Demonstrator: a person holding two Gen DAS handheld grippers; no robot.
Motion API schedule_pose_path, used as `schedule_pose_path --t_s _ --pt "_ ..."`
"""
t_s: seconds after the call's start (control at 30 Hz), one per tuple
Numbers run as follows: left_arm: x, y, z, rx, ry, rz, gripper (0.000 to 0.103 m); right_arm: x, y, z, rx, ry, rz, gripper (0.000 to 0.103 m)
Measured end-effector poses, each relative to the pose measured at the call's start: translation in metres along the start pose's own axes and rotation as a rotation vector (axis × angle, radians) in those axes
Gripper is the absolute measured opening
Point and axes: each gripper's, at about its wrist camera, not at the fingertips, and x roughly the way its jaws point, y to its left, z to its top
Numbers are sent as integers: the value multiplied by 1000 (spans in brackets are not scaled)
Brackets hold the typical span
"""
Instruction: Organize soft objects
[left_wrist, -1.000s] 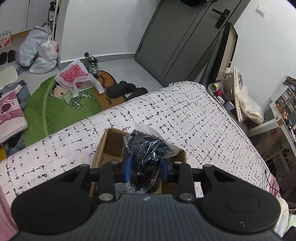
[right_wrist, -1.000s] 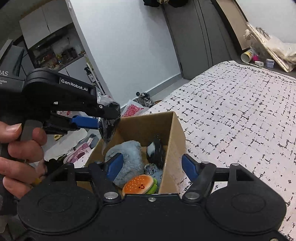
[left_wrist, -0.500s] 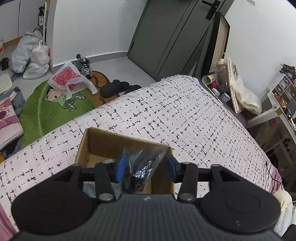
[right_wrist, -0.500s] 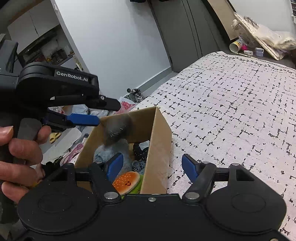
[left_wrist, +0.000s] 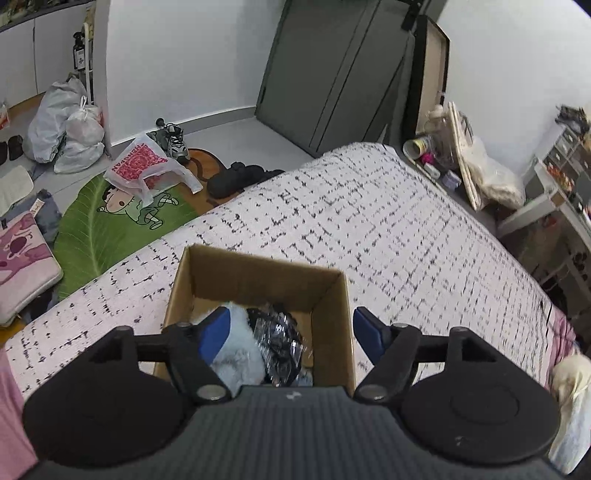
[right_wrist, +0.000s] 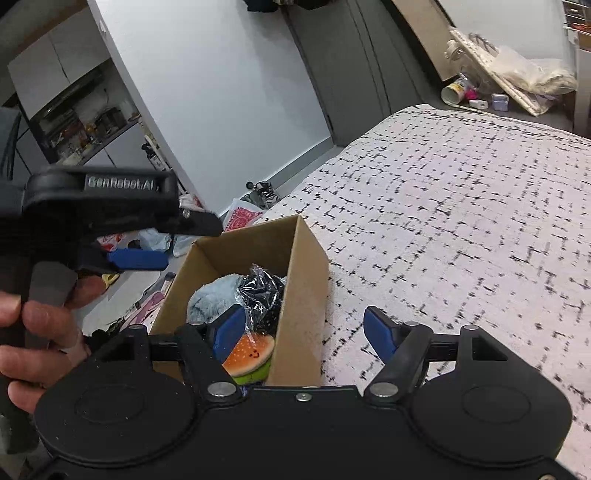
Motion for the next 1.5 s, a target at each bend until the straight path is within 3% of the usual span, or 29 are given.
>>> schedule_pose_path --t_s 0.23,0.37,0.4,0.6,0.8,1.07,1.5 --pt "-19 -10 -12 56 20 -3 82 -30 -13 -1 33 -28 -39 76" --pt "-34 -17 -22 83 18 -16 84 -56 -10 -2 26 -77 -56 102" --pt "-38 -18 -25 89 14 -16 85 -64 -10 -2 35 -93 -61 103" --pt "-65 -25 -34 129 -15 -25 94 -99 -9 -4 72 -135 -72 103" --pt "-91 -24 -43 139 -37 -29 102 -127 -11 -11 121 -161 -148 103" --pt "-118 -27 -60 158 -42 -15 103 -165 -5 -18 177 -182 -177 103" --pt "-178 -34 -82 178 -122 -31 103 -223 7 -32 174 -205 -263 103"
